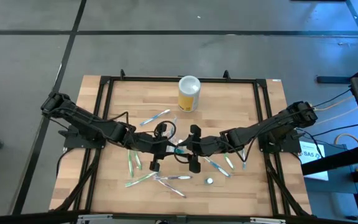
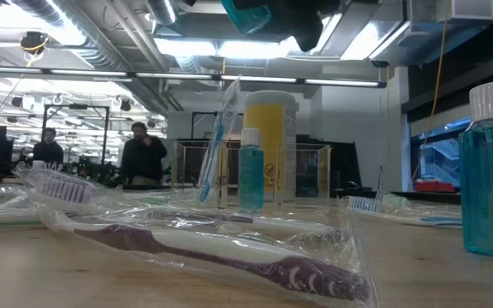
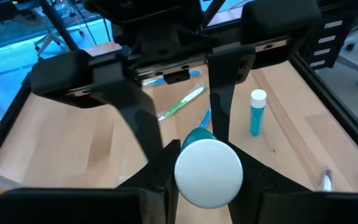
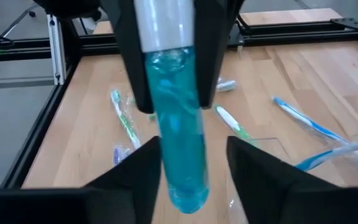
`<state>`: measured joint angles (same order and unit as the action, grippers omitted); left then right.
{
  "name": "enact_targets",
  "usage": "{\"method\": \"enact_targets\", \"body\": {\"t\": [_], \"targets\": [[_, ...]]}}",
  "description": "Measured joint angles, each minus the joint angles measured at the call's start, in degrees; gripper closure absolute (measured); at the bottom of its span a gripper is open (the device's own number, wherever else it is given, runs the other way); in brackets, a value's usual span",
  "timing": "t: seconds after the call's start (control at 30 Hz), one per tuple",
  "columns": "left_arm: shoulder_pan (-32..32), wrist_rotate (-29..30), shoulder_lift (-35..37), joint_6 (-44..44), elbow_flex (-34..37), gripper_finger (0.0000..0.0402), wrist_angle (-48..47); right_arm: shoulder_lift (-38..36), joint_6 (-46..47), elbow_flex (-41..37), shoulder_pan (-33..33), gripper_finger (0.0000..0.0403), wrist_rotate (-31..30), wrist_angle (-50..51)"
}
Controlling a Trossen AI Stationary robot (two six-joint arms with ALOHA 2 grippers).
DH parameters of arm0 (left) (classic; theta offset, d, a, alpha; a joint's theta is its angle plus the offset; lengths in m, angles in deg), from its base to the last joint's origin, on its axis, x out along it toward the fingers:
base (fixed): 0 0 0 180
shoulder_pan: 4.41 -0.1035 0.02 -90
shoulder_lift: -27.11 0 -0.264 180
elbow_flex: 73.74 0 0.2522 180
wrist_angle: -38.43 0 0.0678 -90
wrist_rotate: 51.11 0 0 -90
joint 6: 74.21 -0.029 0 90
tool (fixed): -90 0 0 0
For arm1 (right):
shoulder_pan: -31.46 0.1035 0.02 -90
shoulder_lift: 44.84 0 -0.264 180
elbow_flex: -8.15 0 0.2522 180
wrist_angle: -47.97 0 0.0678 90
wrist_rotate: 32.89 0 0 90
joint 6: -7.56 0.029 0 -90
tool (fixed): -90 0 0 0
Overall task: Pick & Place toothbrushing station
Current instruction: Put the blue mouthwash into the transparent organizer
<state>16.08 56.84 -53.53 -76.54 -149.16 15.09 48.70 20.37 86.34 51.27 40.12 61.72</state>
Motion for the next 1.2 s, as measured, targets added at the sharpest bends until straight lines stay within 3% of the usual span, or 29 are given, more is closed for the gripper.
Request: {"method": "enact_targets", "body": {"t": [0.27, 0.77, 1.2], "targets": [[0.0, 0.1, 0.0, 0.1, 0.0, 0.0313, 0.0, 0.0, -2.8, 0.0, 0.0, 0.0343, 0.7, 0.0], [0.0, -0.5, 0.0, -1.1, 0.0, 0.0303, 0.0, 0.0, -3.2, 0.0, 0.0, 0.0342, 0.9, 0.0], [0.9, 3.2, 0.1, 2.3, 0.0, 0.0195, 0.8, 0.0, -4.3, 0.0, 0.1, 0.0342, -1.9, 0.5]]}}
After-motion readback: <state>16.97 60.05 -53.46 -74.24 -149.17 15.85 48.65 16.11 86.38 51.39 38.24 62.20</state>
